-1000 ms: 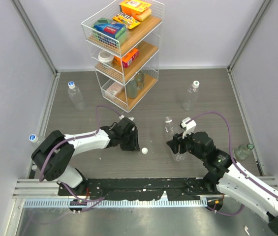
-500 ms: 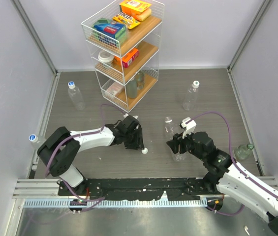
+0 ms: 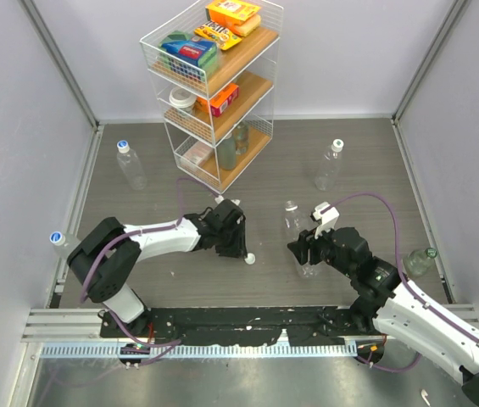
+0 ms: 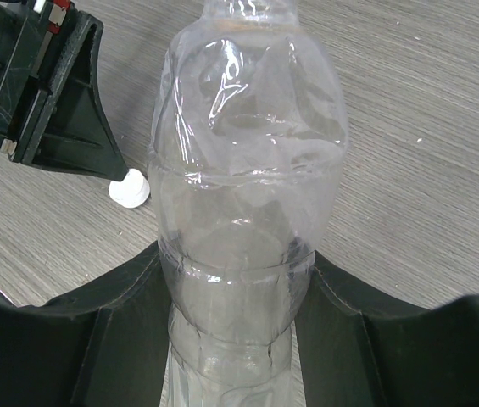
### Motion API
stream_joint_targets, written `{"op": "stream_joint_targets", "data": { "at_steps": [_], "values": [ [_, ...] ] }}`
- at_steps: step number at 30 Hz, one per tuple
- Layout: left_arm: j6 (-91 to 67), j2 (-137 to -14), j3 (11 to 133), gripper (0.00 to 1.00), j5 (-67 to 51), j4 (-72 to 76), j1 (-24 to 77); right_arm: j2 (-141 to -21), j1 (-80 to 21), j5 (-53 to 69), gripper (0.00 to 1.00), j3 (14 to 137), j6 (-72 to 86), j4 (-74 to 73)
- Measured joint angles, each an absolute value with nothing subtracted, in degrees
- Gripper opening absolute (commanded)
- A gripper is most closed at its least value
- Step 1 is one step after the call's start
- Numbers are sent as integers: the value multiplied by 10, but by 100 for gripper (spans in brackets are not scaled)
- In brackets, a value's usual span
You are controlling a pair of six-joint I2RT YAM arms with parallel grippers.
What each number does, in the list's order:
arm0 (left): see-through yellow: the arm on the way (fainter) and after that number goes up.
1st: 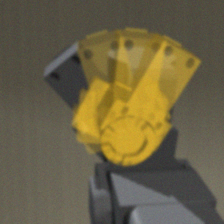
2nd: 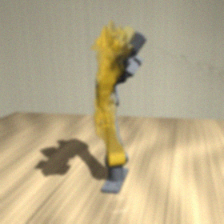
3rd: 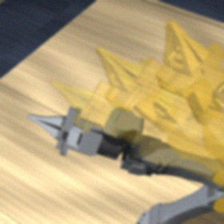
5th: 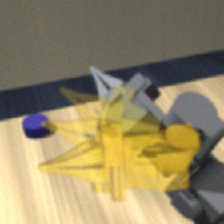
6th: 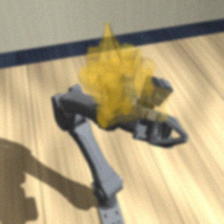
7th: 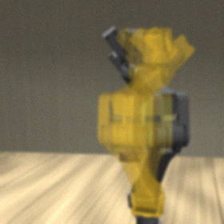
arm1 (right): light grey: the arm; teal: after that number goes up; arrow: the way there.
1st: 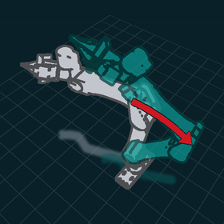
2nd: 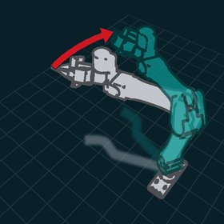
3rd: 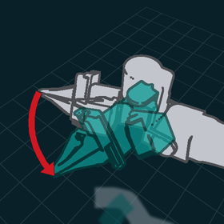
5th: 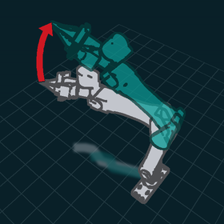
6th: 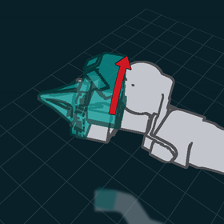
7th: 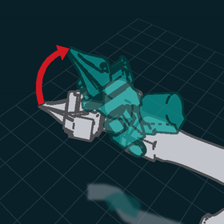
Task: Screw on the bottle caps
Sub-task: Adjust the bottle cap at the center of the board.
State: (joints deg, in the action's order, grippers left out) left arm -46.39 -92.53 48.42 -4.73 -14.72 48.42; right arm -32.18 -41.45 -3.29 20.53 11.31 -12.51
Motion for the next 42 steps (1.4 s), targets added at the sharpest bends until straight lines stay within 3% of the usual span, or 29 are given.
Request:
{"op": "stream_joint_targets", "data": {
  "at_steps": [11, 14, 17, 42],
  "values": [
    [-459, -949, 522, 35, -2, -196, 501, -319, -415, -37, 26, 205, 113, -125],
    [-458, -962, 542, 25, 4, -219, 503, -319, -415, -38, 26, 205, 113, -125],
    [-455, -978, 563, 2, 20, -250, 505, -319, -415, -39, 26, 205, 113, -125],
    [-443, -961, 538, 3, 17, -216, 502, -316, -415, -47, 29, 205, 106, -125]
  ]
}}
